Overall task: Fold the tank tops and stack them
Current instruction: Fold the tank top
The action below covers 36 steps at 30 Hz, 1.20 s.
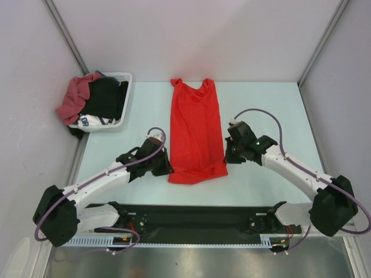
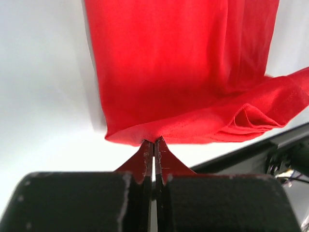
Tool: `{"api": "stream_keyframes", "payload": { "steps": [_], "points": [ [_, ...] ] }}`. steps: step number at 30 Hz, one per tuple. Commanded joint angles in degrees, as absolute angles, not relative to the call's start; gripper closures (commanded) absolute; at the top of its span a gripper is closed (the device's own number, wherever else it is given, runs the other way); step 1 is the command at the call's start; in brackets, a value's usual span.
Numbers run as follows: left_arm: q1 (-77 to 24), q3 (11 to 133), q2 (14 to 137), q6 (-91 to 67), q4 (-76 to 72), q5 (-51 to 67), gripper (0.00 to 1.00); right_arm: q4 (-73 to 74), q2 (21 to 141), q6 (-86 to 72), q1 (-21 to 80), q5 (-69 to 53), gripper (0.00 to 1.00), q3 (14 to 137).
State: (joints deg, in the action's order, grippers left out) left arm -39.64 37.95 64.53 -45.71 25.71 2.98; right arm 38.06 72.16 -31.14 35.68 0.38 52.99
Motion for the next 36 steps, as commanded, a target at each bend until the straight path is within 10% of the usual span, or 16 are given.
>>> {"api": "stream_keyframes", "payload": {
  "steps": [1, 22, 36],
  "points": [
    [-35.09, 42.97, 67.67, -40.17, 22.68, 2.98, 1.0, 34.63, 77.84, -26.2, 32.7, -2.02, 1.0, 59.49],
    [-18.9, 78.83, 106.16, -33.92, 14.15, 7.99, 1.0, 41.74, 122.51, -22.06, 18.64, -7.03, 1.0, 115.1],
    [-16.17, 89.91, 111.44, -32.34, 12.39, 10.72, 1.0, 41.57, 131.48, -22.5, 15.12, -10.46, 1.0, 127.17]
  ]
}}
